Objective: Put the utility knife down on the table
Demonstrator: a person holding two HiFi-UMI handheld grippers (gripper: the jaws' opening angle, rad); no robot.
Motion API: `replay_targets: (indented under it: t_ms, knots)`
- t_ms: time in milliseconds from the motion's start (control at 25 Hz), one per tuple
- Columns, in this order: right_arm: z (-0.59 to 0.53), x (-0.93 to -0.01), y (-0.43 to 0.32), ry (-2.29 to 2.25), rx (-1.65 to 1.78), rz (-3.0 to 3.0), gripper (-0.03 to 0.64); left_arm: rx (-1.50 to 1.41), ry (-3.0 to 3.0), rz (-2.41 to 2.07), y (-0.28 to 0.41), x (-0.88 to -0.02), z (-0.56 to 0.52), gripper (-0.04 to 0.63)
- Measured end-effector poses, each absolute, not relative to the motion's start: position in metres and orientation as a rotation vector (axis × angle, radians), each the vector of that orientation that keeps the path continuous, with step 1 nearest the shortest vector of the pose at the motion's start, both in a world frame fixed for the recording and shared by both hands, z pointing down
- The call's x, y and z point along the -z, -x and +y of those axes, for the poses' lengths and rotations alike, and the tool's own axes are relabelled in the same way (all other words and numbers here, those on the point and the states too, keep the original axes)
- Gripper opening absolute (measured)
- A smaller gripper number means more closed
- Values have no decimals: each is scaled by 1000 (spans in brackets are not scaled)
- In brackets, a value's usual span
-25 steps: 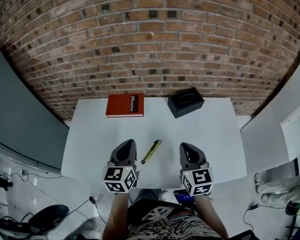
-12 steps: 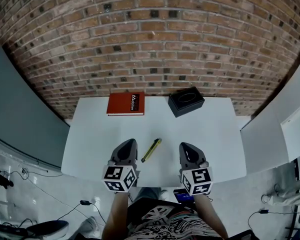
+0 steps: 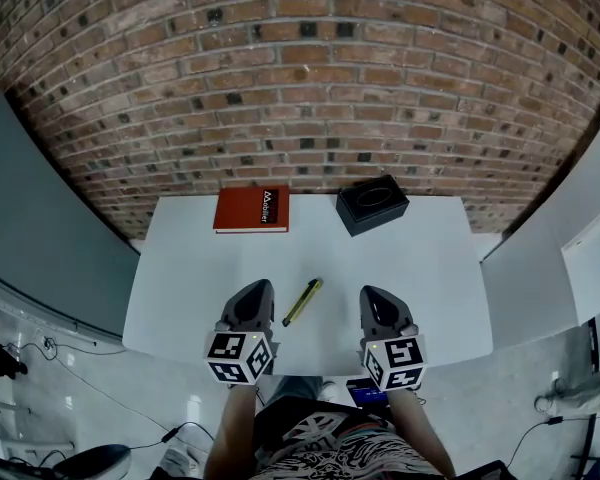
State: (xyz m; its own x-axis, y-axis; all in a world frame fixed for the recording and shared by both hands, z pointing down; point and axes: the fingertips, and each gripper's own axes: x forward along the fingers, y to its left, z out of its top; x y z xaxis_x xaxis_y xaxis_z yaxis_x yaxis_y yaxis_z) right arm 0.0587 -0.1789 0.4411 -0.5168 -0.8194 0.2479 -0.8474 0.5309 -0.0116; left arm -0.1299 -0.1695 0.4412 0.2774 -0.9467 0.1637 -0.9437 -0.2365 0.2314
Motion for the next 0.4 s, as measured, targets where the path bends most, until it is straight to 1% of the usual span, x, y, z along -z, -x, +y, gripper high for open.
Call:
replay_targets:
  t_ms: [400]
  knots:
    - [-183,-444,-59,-1412,-198,-2555,0,12,-2255,-1731,132,-446,-174,14]
